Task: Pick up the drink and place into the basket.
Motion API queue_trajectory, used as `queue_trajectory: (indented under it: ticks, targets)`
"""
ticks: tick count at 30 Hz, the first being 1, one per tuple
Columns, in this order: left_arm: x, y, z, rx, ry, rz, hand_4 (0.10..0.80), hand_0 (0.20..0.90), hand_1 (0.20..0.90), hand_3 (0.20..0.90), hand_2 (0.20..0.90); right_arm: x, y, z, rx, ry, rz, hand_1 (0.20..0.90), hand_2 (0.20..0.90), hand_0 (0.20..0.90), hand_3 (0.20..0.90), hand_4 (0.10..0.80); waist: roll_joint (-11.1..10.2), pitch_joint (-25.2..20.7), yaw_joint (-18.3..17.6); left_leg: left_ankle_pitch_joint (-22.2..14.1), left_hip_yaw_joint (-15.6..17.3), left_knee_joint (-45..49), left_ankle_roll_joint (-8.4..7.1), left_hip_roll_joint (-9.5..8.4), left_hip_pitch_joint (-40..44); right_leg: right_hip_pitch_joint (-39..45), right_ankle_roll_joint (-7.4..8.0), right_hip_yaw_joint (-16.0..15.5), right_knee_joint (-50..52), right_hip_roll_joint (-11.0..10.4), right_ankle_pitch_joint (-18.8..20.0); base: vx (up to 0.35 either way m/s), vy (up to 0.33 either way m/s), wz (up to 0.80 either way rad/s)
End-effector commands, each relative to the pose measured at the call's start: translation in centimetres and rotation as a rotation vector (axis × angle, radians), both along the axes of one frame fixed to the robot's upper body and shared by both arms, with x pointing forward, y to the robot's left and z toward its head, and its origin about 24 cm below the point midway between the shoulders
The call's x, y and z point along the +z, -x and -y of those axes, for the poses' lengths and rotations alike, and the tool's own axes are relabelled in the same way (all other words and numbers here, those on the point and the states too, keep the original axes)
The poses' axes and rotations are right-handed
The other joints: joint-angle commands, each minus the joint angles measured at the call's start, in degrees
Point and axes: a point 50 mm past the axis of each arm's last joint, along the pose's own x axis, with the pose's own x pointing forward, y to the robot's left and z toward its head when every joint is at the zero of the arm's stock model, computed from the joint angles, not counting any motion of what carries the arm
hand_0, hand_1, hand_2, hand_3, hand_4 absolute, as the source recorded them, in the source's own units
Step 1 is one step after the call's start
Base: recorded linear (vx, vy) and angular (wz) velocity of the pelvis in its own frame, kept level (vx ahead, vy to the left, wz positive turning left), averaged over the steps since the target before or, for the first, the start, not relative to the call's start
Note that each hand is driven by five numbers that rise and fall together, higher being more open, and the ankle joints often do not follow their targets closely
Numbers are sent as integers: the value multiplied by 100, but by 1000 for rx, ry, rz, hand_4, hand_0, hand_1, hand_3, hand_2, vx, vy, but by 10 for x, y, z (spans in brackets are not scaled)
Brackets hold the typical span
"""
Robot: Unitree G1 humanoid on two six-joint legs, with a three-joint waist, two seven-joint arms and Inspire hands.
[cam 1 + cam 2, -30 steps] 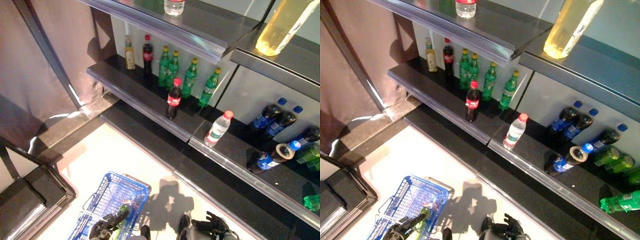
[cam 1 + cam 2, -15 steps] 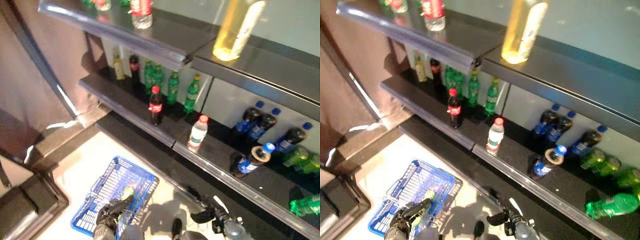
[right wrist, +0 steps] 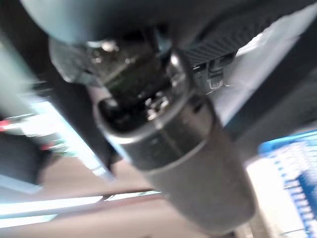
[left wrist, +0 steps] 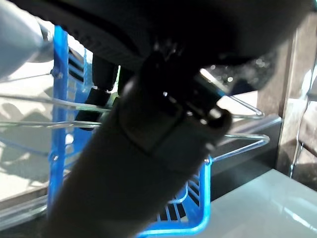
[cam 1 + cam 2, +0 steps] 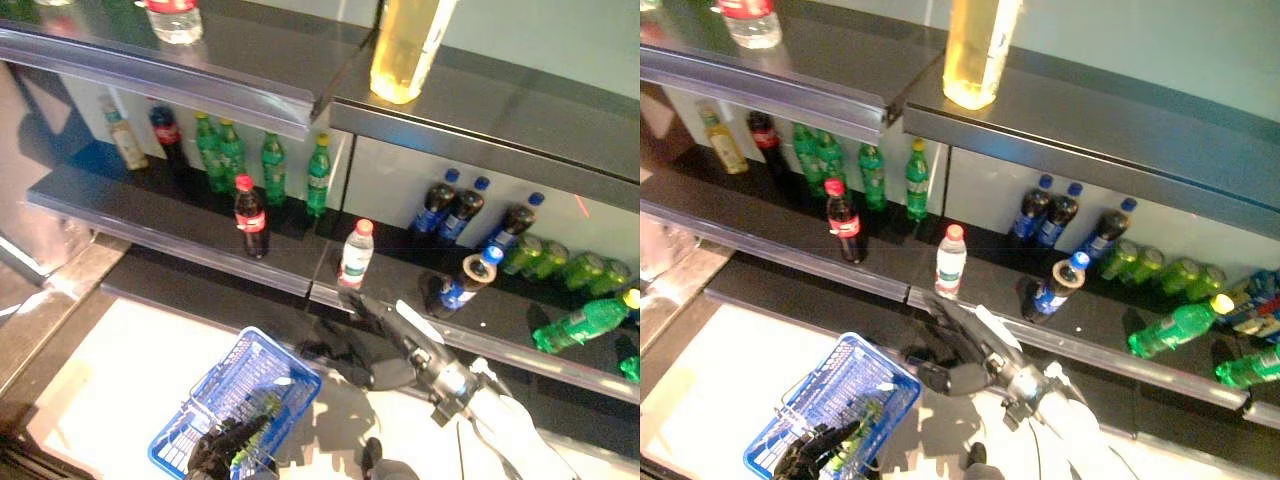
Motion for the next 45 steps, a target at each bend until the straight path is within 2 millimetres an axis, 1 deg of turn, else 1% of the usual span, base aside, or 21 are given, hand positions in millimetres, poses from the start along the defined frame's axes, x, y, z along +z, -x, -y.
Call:
queue_trajectory:
  ticks: [1, 2, 3, 5, 6, 8, 9, 12, 15, 18, 22, 25, 28, 32, 37, 39, 41, 42, 45]
  targets:
    - [12, 2, -25, 52, -90, 91, 100, 300, 300, 200, 300, 56, -16, 5, 20, -123, 234, 900, 900, 900, 900, 800, 226, -171, 188, -178, -146, 383, -145, 234, -103, -4, 213, 89, 483, 42, -86, 13, -104, -54]
    - [12, 1, -24, 50, -86, 91, 100, 300, 300, 200, 300, 64, -17, 4, 19, -145, 266, 900, 900, 900, 900, 800, 227, -180, 198, -172, -165, 388, -161, 263, -104, 6, 194, 115, 450, 73, -85, 27, -105, -11]
    - [11, 0, -20, 42, -76, 84, 100, 300, 300, 200, 300, 77, -17, 4, 2, -202, 313, 900, 900, 900, 900, 800, 225, -214, 208, -153, -164, 349, -189, 297, -77, 59, 165, 127, 355, 120, -74, 29, -78, 3]
    - [10, 0, -19, 41, -74, 83, 100, 300, 300, 200, 300, 78, -17, 4, -2, -209, 320, 900, 900, 900, 900, 800, 226, -221, 209, -150, -162, 339, -192, 299, -73, 68, 161, 126, 337, 127, -70, 42, -41, 2]
    - [6, 5, -9, 24, -60, 59, 100, 300, 300, 200, 300, 92, -17, 7, -46, -298, 373, 900, 900, 900, 900, 800, 240, -315, 209, -134, -137, 242, -224, 328, 2, 188, 118, 116, 187, 190, -78, 57, -31, 5]
    - [5, 7, -7, 21, -57, 54, 100, 300, 300, 200, 300, 94, -16, 7, -56, -308, 392, 900, 900, 900, 900, 800, 249, -334, 208, -130, -141, 220, -227, 333, 18, 203, 110, 114, 176, 199, -85, 58, -9, 1]
    - [2, 13, 0, 8, -48, 39, 100, 300, 300, 200, 300, 101, -13, 12, -107, -347, 452, 900, 900, 900, 900, 800, 289, -391, 200, -127, -156, 160, -232, 339, 77, 256, 87, 116, 148, 229, -114, 66, 17, -4]
    - [0, 21, 5, 11, -48, 18, 100, 300, 300, 200, 300, 108, -9, 22, -210, -427, 514, 900, 900, 900, 900, 800, 326, -445, 188, -135, -129, 102, -247, 342, 143, 320, 89, 80, 101, 228, -125, 49, 19, -2]
    - [-1, 28, 2, 31, -56, -3, 100, 300, 300, 200, 300, 108, -5, 31, -330, -461, 558, 900, 900, 900, 900, 800, 370, -479, 158, -165, -108, 102, -242, 319, 184, 340, 92, 72, 120, 221, -153, 40, 36, 1]
    - [-1, 32, 1, 43, -61, -12, 100, 300, 300, 200, 300, 103, -5, 37, -408, -475, 532, 900, 900, 900, 900, 800, 391, -474, 140, -191, -92, 128, -231, 304, 200, 333, 97, 65, 141, 202, -160, 21, 24, 1]
    - [-1, 35, -2, 45, -62, -18, 100, 300, 300, 200, 300, 90, -7, 36, -416, -428, 457, 900, 900, 900, 900, 800, 407, -450, 140, -238, -99, 234, -223, 278, 157, 317, 92, 64, 188, 192, -193, 0, 0, 0]
    - [-1, 33, -2, 41, -57, -10, 100, 300, 300, 200, 300, 85, -8, 33, -402, -425, 415, 900, 900, 900, 900, 800, 411, -383, 162, -260, -149, 329, -214, 257, 84, 277, 85, 70, 236, 182, -202, 0, 0, 0]
    - [0, 26, 3, 18, -48, 7, 100, 300, 300, 200, 300, 81, -12, 27, -400, -432, 397, 900, 900, 900, 900, 800, 429, -296, 223, -268, -222, 403, -204, 222, -7, 232, 74, 56, 286, 176, -214, -6, 38, 2]
    - [1, 19, 10, -16, -46, 21, 100, 300, 300, 200, 300, 78, -17, 23, -473, -467, 385, 900, 900, 900, 900, 800, 435, -174, 302, -292, -276, 557, -189, 195, -136, 163, 68, 14, 397, 145, -236, -11, 36, 8]
    - [2, 12, 11, -35, -48, 38, 100, 300, 300, 200, 300, 79, -22, 18, -522, -481, 413, 900, 900, 900, 900, 800, 443, 42, 381, -327, -324, 902, -192, 200, -415, -12, 39, -12, 652, 101, -289, -46, 27, 23]
    - [5, 1, 10, -42, -56, 63, 100, 300, 300, 200, 300, 84, -28, 16, -569, -500, 441, 900, 900, 900, 900, 800, 445, 275, 431, -358, -379, 1179, -195, 216, -666, -194, 8, -21, 898, 75, -353, -123, 25, 19]
    - [7, -3, 9, -45, -59, 75, 100, 300, 300, 200, 300, 86, -31, 16, -583, -519, 442, 900, 900, 900, 900, 800, 445, 372, 445, -374, -400, 1290, -200, 221, -765, -254, -5, -24, 977, 66, -377, -79, 15, 11]
    - [9, -9, 9, -46, -61, 93, 100, 300, 300, 200, 300, 90, -34, 16, -614, -542, 459, 900, 900, 900, 900, 800, 448, 507, 460, -387, -418, 1425, -206, 224, -881, -324, -33, -17, 1065, 59, -404, -79, 20, 14]
    - [12, -16, 10, -49, -58, 123, 100, 300, 300, 200, 300, 96, -39, 15, -670, -569, 496, 900, 900, 900, 900, 800, 480, 696, 488, -387, -469, 1605, -235, 235, -1047, -410, -68, 4, 1167, 52, -432, -54, 28, 19]
